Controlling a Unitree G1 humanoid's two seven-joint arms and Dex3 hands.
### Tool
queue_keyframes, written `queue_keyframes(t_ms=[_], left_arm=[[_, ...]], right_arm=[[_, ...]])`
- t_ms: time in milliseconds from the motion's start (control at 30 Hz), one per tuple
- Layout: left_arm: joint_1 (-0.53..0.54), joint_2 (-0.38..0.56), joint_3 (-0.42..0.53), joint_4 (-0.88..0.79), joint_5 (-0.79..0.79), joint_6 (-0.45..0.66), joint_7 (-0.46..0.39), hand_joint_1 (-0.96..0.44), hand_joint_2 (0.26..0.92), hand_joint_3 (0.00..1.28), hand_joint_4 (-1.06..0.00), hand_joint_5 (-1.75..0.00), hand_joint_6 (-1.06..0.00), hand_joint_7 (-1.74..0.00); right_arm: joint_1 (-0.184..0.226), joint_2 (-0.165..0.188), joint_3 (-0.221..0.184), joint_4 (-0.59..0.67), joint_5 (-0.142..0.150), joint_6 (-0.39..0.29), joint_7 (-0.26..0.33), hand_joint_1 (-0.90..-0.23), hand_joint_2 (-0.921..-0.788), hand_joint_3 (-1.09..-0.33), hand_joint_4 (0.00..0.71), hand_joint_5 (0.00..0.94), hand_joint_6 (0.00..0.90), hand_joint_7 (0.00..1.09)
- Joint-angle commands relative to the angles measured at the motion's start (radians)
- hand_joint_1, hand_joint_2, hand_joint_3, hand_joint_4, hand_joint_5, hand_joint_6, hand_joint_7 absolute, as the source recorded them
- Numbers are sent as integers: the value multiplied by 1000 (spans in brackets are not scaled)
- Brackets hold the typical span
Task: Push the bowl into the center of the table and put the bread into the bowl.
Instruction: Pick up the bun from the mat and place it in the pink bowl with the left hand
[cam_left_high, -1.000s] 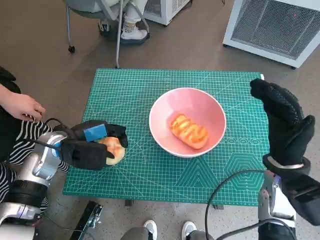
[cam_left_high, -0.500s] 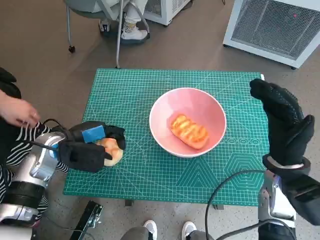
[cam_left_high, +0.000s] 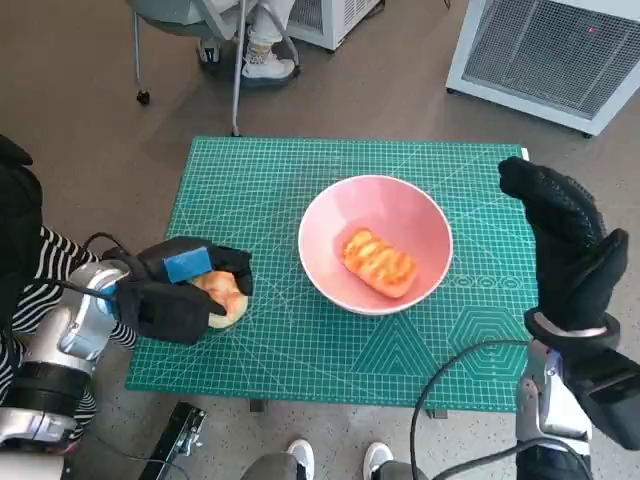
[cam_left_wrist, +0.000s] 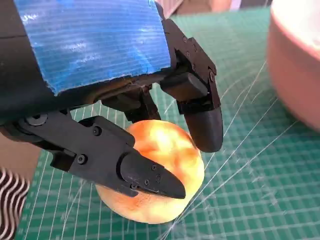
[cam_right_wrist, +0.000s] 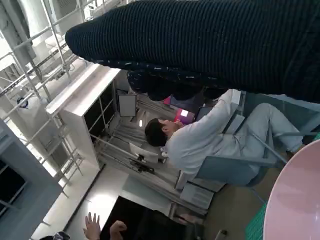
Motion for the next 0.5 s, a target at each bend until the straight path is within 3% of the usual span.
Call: queue_keyframes(t_ms=[33,500], left_arm=[[-20,6,29,-52,-36,2,-12,2,893,60,-800,-1026,-640,-1178],[-122,-17,47,-96,-66,-16,-10,3,904,49,-794,-1040,-627,-1183]], right_arm=[[25,8,1,-1,-1,15,-5,-679,-921,-751,131,2,4,523],[27,20,3,2,-14,6,-15,-688,-921,-749,131,1,1,527]])
